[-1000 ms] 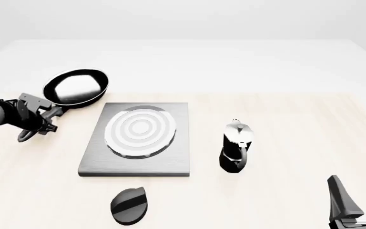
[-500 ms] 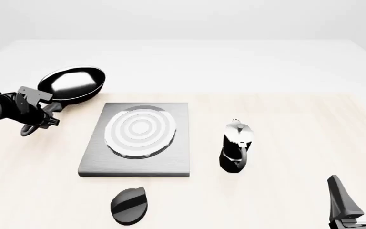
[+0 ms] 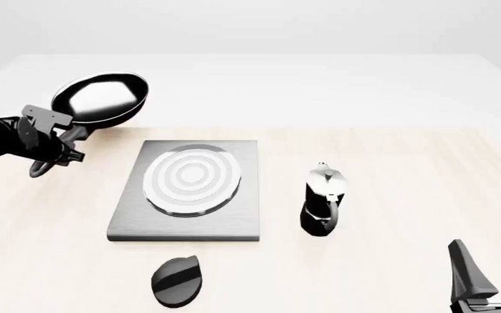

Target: Turn on the stove and put the frying pan on it.

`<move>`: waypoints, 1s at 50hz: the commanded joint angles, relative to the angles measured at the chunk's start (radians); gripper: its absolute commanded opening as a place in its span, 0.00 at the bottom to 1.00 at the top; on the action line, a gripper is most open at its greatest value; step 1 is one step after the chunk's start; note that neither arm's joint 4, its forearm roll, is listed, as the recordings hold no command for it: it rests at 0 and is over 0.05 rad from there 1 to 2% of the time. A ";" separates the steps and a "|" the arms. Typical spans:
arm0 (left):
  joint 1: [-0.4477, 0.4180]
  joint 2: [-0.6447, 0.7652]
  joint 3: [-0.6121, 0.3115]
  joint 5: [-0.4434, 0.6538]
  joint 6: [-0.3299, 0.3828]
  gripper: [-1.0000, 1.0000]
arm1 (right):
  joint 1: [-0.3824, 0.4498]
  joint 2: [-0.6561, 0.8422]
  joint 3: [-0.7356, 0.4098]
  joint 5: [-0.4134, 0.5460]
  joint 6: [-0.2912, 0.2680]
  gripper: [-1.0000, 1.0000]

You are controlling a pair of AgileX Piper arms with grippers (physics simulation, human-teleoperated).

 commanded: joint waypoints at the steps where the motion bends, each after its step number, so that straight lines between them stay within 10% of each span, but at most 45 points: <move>1: -0.022 -0.075 0.042 -0.031 0.021 0.00 | 0.000 0.000 0.000 0.000 0.000 1.00; 25: -0.032 -0.084 0.055 -0.032 0.022 0.00 | 0.000 0.000 0.000 0.000 0.000 1.00; 50: -0.203 -0.354 0.337 0.008 -0.010 0.00 | 0.000 0.000 0.000 0.000 0.000 1.00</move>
